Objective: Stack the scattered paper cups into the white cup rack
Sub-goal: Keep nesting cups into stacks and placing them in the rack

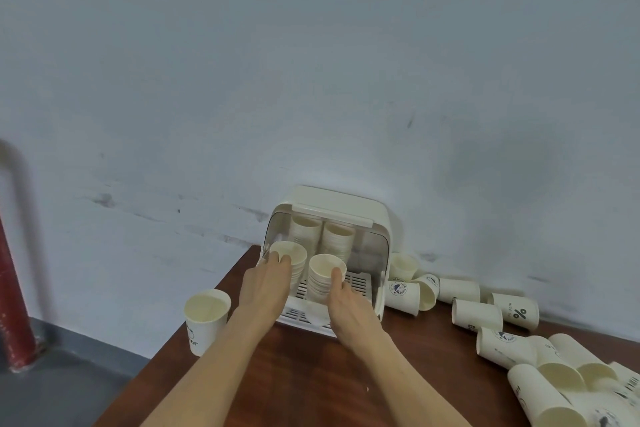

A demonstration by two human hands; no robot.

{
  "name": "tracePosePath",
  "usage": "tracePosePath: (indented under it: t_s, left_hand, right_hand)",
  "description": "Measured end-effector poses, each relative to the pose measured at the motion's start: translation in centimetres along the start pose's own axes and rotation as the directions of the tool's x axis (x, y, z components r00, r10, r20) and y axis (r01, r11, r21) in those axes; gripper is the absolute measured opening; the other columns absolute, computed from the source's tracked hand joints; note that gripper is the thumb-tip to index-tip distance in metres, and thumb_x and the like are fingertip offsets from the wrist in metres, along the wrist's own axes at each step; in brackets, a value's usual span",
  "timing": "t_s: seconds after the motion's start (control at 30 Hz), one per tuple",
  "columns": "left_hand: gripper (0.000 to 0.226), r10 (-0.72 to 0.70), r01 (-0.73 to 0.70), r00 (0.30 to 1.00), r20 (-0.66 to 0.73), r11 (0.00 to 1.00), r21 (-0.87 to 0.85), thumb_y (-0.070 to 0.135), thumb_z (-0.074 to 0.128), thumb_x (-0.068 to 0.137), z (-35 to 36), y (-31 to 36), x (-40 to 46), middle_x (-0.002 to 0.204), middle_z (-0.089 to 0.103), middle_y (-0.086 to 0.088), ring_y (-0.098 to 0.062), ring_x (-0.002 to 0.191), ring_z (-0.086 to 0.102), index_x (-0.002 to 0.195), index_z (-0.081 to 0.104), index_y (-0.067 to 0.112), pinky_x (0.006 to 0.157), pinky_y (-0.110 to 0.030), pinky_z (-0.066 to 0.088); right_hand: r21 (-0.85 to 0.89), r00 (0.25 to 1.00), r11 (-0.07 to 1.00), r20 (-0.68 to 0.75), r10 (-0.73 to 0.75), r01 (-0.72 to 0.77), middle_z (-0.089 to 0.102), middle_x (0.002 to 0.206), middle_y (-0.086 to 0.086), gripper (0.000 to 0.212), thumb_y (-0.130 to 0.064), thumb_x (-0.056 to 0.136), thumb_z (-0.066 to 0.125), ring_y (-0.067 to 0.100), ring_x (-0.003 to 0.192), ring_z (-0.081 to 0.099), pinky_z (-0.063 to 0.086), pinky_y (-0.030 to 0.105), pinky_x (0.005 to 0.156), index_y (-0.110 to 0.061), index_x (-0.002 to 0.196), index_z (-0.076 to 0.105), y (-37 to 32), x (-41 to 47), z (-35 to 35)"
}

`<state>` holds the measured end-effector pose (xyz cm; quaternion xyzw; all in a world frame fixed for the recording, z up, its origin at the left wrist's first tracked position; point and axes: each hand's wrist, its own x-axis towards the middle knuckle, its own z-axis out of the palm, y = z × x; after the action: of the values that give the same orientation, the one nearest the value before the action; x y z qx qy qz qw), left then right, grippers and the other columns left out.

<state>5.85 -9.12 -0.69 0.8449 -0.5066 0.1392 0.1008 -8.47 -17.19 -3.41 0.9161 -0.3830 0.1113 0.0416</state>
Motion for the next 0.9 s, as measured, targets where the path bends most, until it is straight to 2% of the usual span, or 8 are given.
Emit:
tracePosePath:
  t_s: [0.17,0.27,0.33,0.43,0.53,0.6,0.73,0.9]
  left_hand:
    - [0.039,-0.011,0.012,1.000,0.021,0.999,-0.031,0.003,0.046,0.089,0.3,0.2,-0.2,0.122,0.048,-0.008,-0.025,0.107,0.056,0.127,0.042,0.010,0.072,-0.034,0.047]
    - [0.056,-0.041,0.040,0.999,-0.001,0.995,-0.089,0.006,0.044,0.091,0.3,0.7,-0.7,0.130,0.046,-0.010,-0.025,0.116,0.052,0.143,0.024,0.004,0.077,-0.035,0.050]
    - [0.060,-0.074,0.072,0.997,-0.014,0.992,-0.106,0.007,0.043,0.092,-0.2,1.3,-1.6,0.132,0.045,-0.010,-0.025,0.117,0.053,0.146,0.017,0.002,0.079,-0.034,0.050]
    - [0.047,-0.092,0.085,0.995,-0.039,0.985,-0.150,0.008,0.041,0.093,-1.1,2.3,-3.3,0.126,0.050,-0.006,-0.023,0.111,0.057,0.138,0.029,0.006,0.076,-0.033,0.048]
    - [0.031,-0.044,0.038,0.998,-0.035,0.986,-0.163,0.012,0.040,0.095,-2.0,2.9,-4.8,0.120,0.052,-0.003,-0.022,0.105,0.058,0.126,0.038,0.011,0.069,-0.032,0.044]
    - [0.025,-0.015,0.010,1.000,-0.027,0.984,-0.178,0.014,0.039,0.096,-2.6,3.4,-5.7,0.117,0.054,-0.003,-0.022,0.102,0.059,0.121,0.041,0.013,0.066,-0.032,0.041]
    - [0.021,0.022,-0.029,0.999,-0.032,0.973,-0.227,0.015,0.040,0.096,-3.4,4.6,-7.2,0.113,0.057,-0.002,-0.025,0.097,0.062,0.116,0.046,0.014,0.067,-0.037,0.044]
    - [0.022,0.068,-0.094,0.993,-0.099,0.951,-0.295,0.023,0.037,0.098,-4.0,7.0,-9.2,0.112,0.058,-0.002,-0.028,0.095,0.062,0.116,0.047,0.016,0.070,-0.038,0.044]
  right_hand:
    - [-0.009,1.000,1.000,0.004,0.002,-0.002,0.052,0.117,0.019,0.073,0.003,0.088,0.048,0.036,0.096,0.059,0.043,0.040,0.070,-0.001,0.148,0.007,0.0,-0.1,0.0]
    - [-0.023,1.000,1.000,-0.004,-0.005,0.005,0.052,0.117,0.019,0.073,0.004,0.087,0.046,0.036,0.095,0.060,0.038,0.038,0.066,-0.001,0.148,0.006,-0.1,-0.3,-0.2]
    - [-0.002,1.000,1.000,-0.002,-0.008,0.008,0.052,0.116,0.018,0.075,0.005,0.086,0.046,0.036,0.094,0.060,0.036,0.037,0.066,-0.001,0.149,0.005,-0.1,-0.4,-0.3]
    - [0.097,1.000,0.995,0.024,-0.008,0.006,0.053,0.114,0.020,0.086,0.006,0.083,0.047,0.033,0.094,0.058,0.036,0.035,0.066,-0.002,0.150,-0.007,0.1,-0.5,-0.5]
    - [0.179,0.998,0.984,0.048,-0.027,0.018,0.054,0.114,0.021,0.094,0.004,0.082,0.045,0.031,0.093,0.057,0.040,0.035,0.069,-0.005,0.149,-0.019,0.3,-1.2,-1.4]
    - [0.204,0.999,0.979,0.034,-0.008,0.001,0.054,0.118,0.020,0.087,0.003,0.082,0.045,0.032,0.098,0.057,0.046,0.039,0.075,-0.007,0.151,-0.008,0.6,-2.3,-2.2]
    - [0.171,0.996,0.982,0.057,0.070,-0.079,0.049,0.127,0.016,0.052,-0.001,0.089,0.039,0.036,0.107,0.056,0.046,0.043,0.080,-0.006,0.139,0.029,1.8,-5.2,-4.0]
    - [0.080,0.991,0.991,0.086,0.102,-0.109,0.052,0.125,0.012,0.033,-0.013,0.095,0.038,0.036,0.109,0.055,0.045,0.044,0.083,-0.010,0.128,0.043,4.4,-9.2,-5.6]
